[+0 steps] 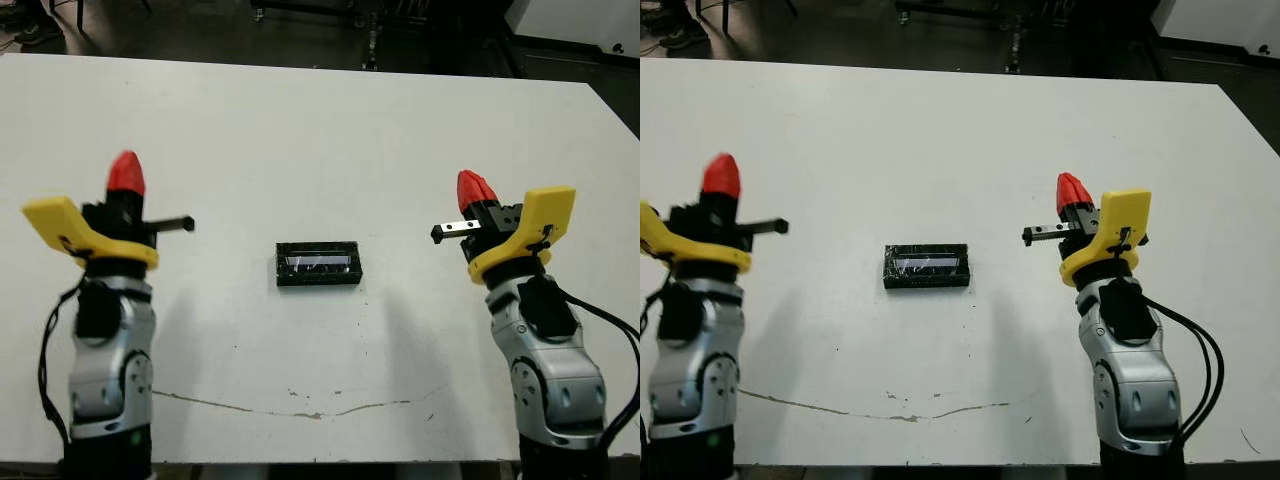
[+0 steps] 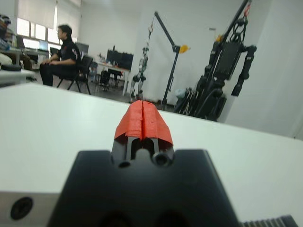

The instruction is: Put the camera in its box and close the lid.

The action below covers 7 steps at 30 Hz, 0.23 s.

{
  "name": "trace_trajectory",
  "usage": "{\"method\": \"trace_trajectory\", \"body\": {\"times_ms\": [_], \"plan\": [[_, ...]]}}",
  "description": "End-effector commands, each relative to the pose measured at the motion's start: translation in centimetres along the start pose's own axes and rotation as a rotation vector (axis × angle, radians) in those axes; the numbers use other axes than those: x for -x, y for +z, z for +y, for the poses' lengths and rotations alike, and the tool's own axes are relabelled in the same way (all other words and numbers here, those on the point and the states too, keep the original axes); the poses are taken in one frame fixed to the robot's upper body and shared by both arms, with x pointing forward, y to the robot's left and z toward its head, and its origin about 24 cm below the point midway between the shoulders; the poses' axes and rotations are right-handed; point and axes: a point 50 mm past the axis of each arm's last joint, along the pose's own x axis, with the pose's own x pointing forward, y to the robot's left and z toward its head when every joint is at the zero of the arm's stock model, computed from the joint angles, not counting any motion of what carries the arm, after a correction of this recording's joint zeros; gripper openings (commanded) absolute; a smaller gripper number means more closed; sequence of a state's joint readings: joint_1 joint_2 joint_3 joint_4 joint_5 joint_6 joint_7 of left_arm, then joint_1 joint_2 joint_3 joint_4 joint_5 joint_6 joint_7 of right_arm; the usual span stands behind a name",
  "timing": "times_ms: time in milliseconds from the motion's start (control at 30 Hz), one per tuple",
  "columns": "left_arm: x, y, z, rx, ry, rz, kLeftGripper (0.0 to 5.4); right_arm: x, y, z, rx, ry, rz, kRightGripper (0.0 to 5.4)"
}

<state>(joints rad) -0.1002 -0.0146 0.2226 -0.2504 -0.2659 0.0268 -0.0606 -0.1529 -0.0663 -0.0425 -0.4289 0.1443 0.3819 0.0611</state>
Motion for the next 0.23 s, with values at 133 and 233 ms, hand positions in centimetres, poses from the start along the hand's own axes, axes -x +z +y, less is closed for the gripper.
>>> {"method": "trace_trajectory", "body": {"times_ms": [133, 233], "plan": [[0.07, -0.43, -0.27, -0.022, -0.003, 0.017, 0.0, -0.39, 0.36, -0.39, 0.003, -0.026, -0.021, 0.0], [-0.08, -0.27, -0.6, -0.022, -0.013, 0.015, 0.0, -0.51, 0.45, -0.44, -0.01, -0.023, -0.027, 0.0]]}}
